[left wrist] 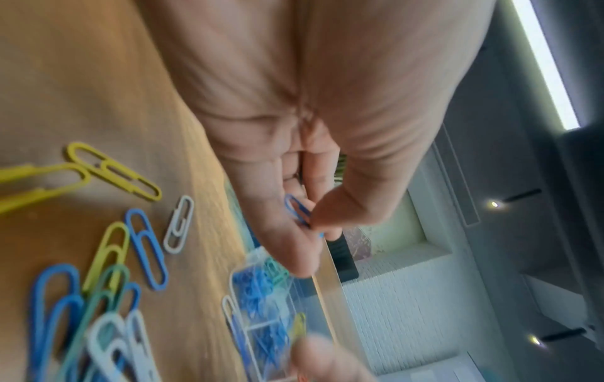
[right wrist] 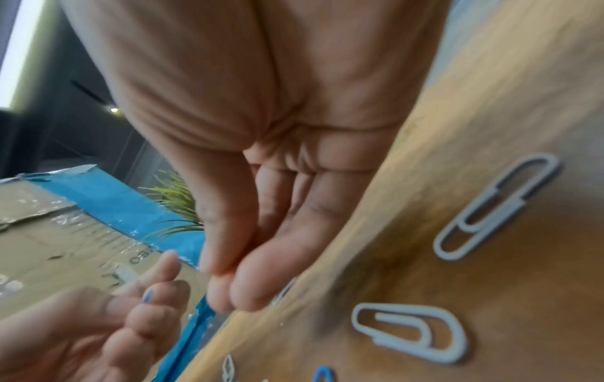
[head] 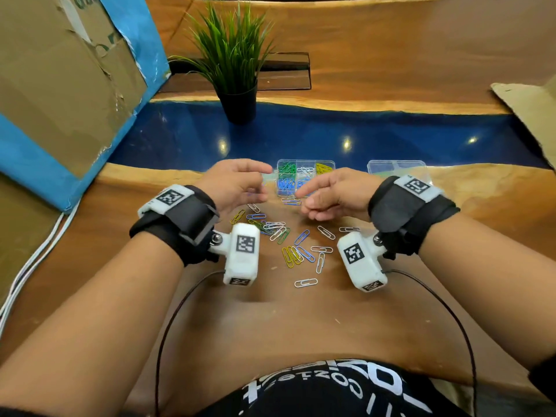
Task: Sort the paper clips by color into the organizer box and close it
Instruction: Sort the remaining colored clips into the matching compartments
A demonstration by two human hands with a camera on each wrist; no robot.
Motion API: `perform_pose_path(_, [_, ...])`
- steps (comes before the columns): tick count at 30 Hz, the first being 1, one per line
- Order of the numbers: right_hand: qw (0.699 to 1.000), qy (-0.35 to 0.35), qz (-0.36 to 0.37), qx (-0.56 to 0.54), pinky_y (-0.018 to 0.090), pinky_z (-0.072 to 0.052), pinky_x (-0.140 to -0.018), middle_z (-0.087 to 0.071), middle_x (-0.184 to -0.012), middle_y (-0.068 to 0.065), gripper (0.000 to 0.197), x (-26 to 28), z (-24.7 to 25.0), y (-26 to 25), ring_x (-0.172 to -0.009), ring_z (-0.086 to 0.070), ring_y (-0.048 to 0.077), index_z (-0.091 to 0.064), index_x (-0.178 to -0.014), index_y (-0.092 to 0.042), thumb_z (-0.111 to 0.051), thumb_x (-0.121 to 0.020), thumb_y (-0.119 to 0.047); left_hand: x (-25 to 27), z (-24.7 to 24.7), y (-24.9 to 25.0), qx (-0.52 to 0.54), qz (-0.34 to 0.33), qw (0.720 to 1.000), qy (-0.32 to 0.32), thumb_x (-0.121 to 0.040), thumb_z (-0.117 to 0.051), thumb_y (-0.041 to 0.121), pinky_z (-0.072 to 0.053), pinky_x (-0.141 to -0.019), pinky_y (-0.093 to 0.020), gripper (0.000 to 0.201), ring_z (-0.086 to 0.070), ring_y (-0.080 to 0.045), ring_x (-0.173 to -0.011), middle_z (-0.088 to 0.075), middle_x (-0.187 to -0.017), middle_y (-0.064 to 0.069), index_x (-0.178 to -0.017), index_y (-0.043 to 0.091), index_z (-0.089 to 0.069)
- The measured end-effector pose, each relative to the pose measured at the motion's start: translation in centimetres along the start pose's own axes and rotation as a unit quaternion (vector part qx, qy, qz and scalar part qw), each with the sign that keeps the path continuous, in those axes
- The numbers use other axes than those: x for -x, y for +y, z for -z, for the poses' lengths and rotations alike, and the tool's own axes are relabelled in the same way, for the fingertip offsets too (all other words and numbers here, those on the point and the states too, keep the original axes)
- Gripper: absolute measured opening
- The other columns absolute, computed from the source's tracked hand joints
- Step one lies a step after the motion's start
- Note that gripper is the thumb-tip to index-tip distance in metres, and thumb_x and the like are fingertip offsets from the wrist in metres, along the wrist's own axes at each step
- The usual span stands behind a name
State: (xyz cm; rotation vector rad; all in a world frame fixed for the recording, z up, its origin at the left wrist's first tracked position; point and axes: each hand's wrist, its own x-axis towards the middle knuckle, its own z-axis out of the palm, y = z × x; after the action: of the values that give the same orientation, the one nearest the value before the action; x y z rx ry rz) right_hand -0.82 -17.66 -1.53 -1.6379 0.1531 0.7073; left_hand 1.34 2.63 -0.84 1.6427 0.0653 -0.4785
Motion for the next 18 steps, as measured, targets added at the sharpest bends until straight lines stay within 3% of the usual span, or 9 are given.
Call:
perform_pose_path(2, [0.999, 0.024, -0.008, 0.047, 0.016, -0.054, -0.052, -0.065, -0.073, 0.01, 0.017, -0.3, -0.3, 0.0, -0.054, -0.062, 0.012, -0.064, -0.089, -0.009, -0.058, -0.087, 0.007, 0.1, 0.4, -0.2, -0.018, 0.01, 1.0, 0.013, -0.089, -0.039, -0.012, -0.05, -0.047, -0.014, 0.03, -0.051, -0.01, -0.05, -0.049, -0.066, -0.006, -0.079, 0.009, -0.058])
perform_pose_path(4, [0.981, 0.062, 0.002, 0.184, 0.023, -0.055, -0.059, -0.064, -0.071, 0.008, 0.016, -0.7, -0.7, -0.2, -0.054, -0.058, 0.014, -0.066, -0.082, -0.015, -0.063, -0.084, 0.001, 0.1, 0.6, -0.6, -0.044, 0.027, 0.998, 0.021, -0.087, -0.033, -0.014, -0.038, -0.037, -0.013, 0.034, -0.044, -0.007, -0.042, -0.046, -0.066, -0.006, -0.071, 0.009, -0.053])
perform_pose_path(6, [0.927, 0.103, 0.038, 0.358, 0.028, -0.054, -0.072, -0.068, -0.064, -0.002, 0.014, -1.0, -1.5, -0.7, -0.053, -0.059, 0.008, -0.069, -0.078, -0.023, -0.066, -0.082, -0.01, -0.1, 0.7, -0.9, -0.067, 0.053, 0.996, 0.02, -0.085, -0.032, -0.01, -0.024, -0.034, -0.012, 0.032, -0.034, -0.004, -0.034, -0.041, -0.063, -0.004, -0.068, 0.01, -0.05])
perform_pose_path(8, [0.851, 0.13, 0.088, 0.501, 0.026, -0.05, -0.079, -0.073, -0.079, -0.006, 0.016, -1.4, -2.7, -1.4, -0.074, -0.064, 0.008, -0.073, -0.089, -0.023, -0.061, -0.084, -0.014, -0.1, 0.8, -1.0, -0.148, 0.06, 0.987, 0.008, -0.087, -0.041, -0.001, -0.02, -0.035, -0.011, 0.025, -0.028, -0.004, -0.033, -0.039, -0.059, -0.001, -0.069, 0.013, -0.053])
perform_pose_path(10, [0.79, 0.142, 0.11, 0.586, 0.028, -0.049, -0.078, -0.07, -0.102, 0.006, 0.024, -2.2, -3.7, -1.5, -0.096, -0.064, 0.024, -0.072, -0.103, -0.016, -0.056, -0.086, -0.013, 0.2, 0.7, -0.9, -0.331, 0.013, 0.944, 0.003, -0.085, -0.056, 0.01, -0.029, -0.039, -0.016, 0.015, -0.036, -0.005, -0.038, -0.044, -0.055, 0.004, -0.074, 0.018, -0.061])
perform_pose_path(12, [0.756, 0.126, 0.099, 0.635, 0.029, -0.047, -0.073, -0.068, -0.105, 0.011, 0.023, -2.8, -4.5, -1.5, -0.098, -0.063, 0.03, -0.07, -0.104, -0.012, -0.053, -0.088, -0.013, 0.4, 0.5, -0.8, -0.479, -0.035, 0.877, -0.005, -0.081, -0.064, 0.016, -0.036, -0.052, -0.022, 0.008, -0.042, -0.006, -0.05, -0.045, -0.054, 0.009, -0.078, 0.023, -0.065])
perform_pose_path(14, [0.736, 0.111, 0.086, 0.663, 0.029, -0.046, -0.071, -0.066, -0.103, 0.012, 0.018, -3.1, -4.9, -1.5, -0.098, -0.062, 0.03, -0.068, -0.1, -0.011, -0.054, -0.09, -0.015, 0.3, 0.5, -0.8, -0.561, -0.04, 0.827, 0.0, -0.08, -0.068, 0.023, -0.036, -0.062, -0.023, 0.003, -0.046, -0.01, -0.062, -0.045, -0.06, 0.012, -0.082, 0.026, -0.068])
perform_pose_path(16, [0.72, 0.108, 0.081, 0.681, 0.031, -0.048, -0.071, -0.064, -0.1, 0.012, 0.015, -2.9, -5.1, -1.7, -0.096, -0.063, 0.03, -0.068, -0.096, -0.012, -0.055, -0.089, -0.014, 0.0, 0.6, -0.9, -0.598, -0.041, 0.801, 0.003, -0.08, -0.069, 0.029, -0.037, -0.066, -0.023, 0.005, -0.049, -0.013, -0.072, -0.046, -0.064, 0.013, -0.084, 0.025, -0.071])
perform_pose_path(18, [0.727, 0.106, 0.079, 0.673, 0.031, -0.051, -0.071, -0.063, -0.095, 0.011, 0.014, -2.6, -5.0, -1.9, -0.093, -0.064, 0.03, -0.068, -0.093, -0.011, -0.056, -0.087, -0.016, -0.3, 0.4, -0.9, -0.626, -0.051, 0.778, -0.007, -0.079, -0.07, 0.031, -0.039, -0.067, -0.025, 0.009, -0.052, -0.015, -0.077, -0.052, -0.067, 0.009, -0.083, 0.023, -0.073])
